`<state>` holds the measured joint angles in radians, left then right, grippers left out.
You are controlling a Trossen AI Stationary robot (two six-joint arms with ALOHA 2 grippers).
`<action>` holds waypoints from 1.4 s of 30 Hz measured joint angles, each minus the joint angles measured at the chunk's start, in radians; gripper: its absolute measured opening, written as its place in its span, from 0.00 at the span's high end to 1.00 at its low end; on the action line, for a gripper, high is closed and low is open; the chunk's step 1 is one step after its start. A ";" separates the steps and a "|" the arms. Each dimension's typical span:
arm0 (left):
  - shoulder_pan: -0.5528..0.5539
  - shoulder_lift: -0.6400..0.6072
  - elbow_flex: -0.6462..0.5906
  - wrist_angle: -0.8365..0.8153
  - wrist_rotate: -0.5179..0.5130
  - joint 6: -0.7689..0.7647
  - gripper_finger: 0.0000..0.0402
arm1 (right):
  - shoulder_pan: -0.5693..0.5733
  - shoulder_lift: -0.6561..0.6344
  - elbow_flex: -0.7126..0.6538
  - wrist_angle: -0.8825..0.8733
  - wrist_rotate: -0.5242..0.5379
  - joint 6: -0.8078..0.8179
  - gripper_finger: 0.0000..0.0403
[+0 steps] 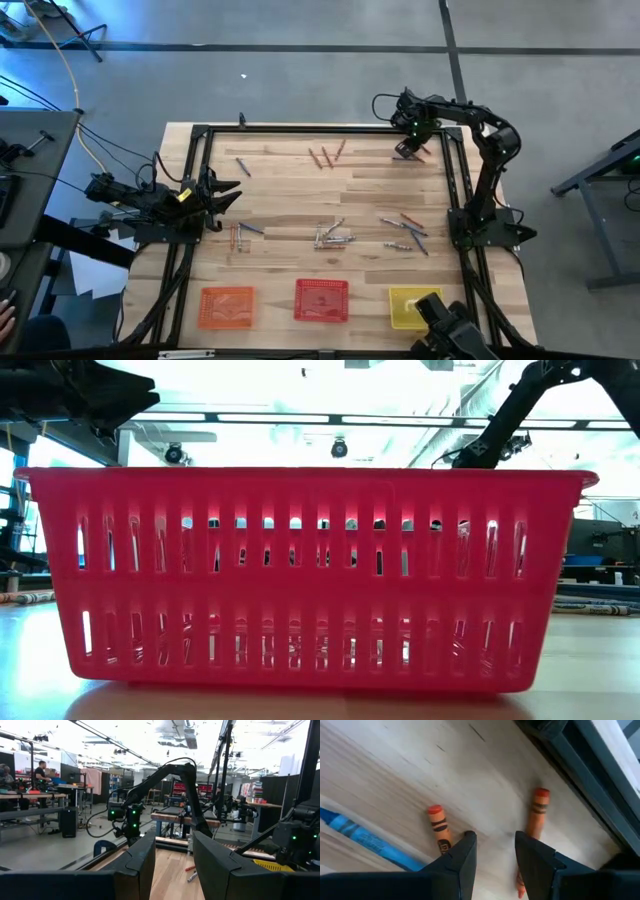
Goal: Sort crayons
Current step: Put the orange crayon into the yellow bin
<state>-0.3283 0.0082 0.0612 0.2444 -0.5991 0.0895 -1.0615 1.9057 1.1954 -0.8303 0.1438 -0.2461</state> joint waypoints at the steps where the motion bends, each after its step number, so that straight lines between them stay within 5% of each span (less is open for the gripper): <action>1: 0.000 0.000 0.000 0.000 0.000 0.000 0.71 | 0.000 0.000 0.000 0.000 0.008 -0.006 0.68; 11: 0.000 0.000 0.000 -0.001 0.000 0.000 0.71 | -0.002 -0.009 0.000 -0.020 0.015 -0.022 0.68; 18: 0.000 0.000 0.000 -0.001 0.000 0.001 0.71 | -0.032 -0.067 0.000 -0.026 0.111 -0.020 0.68; 42: 0.000 0.000 0.000 0.000 0.000 -0.007 0.71 | -0.103 0.020 0.005 0.027 0.081 0.029 0.68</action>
<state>-0.3280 0.0078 0.0608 0.2447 -0.5987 0.0822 -1.1645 1.9255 1.1999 -0.8033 0.2248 -0.2175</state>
